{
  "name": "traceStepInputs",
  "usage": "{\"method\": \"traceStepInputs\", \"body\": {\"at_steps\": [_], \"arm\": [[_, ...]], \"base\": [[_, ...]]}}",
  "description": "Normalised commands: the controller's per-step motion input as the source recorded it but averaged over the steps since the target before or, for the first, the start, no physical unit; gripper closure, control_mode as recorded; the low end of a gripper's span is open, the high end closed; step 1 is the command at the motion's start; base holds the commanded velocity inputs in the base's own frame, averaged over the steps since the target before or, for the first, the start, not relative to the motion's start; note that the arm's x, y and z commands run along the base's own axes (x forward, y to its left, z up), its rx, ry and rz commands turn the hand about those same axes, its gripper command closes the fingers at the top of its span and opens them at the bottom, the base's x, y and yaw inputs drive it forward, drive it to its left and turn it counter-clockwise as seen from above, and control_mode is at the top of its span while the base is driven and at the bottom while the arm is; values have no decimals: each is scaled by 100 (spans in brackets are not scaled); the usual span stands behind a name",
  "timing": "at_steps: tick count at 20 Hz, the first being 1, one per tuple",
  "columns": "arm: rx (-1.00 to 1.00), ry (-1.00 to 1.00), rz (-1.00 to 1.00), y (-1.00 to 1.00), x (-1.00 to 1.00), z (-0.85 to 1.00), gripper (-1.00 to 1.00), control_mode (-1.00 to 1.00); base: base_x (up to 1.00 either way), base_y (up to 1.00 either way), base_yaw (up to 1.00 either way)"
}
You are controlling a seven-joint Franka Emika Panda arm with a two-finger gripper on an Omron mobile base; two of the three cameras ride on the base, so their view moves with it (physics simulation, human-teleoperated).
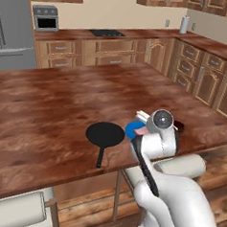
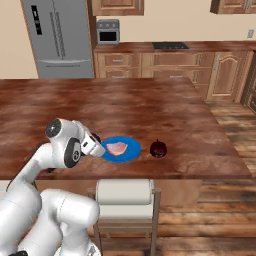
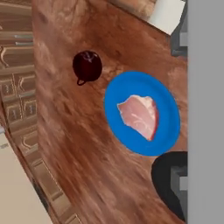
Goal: Pick up the pan with the steak in it and place it on the dining table. Then place the steak on the plate.
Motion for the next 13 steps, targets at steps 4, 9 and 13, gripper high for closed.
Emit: {"method": "traceStepInputs", "body": {"at_steps": [4, 9, 13], "arm": [[-28, -22, 2, 54, -68, 25, -100, -100], [-23, -15, 4, 56, -71, 27, -100, -100], [-18, -8, 6, 63, -70, 35, -100, -100]], "base": [[0, 0, 0], [0, 0, 0], [0, 0, 0]]}}
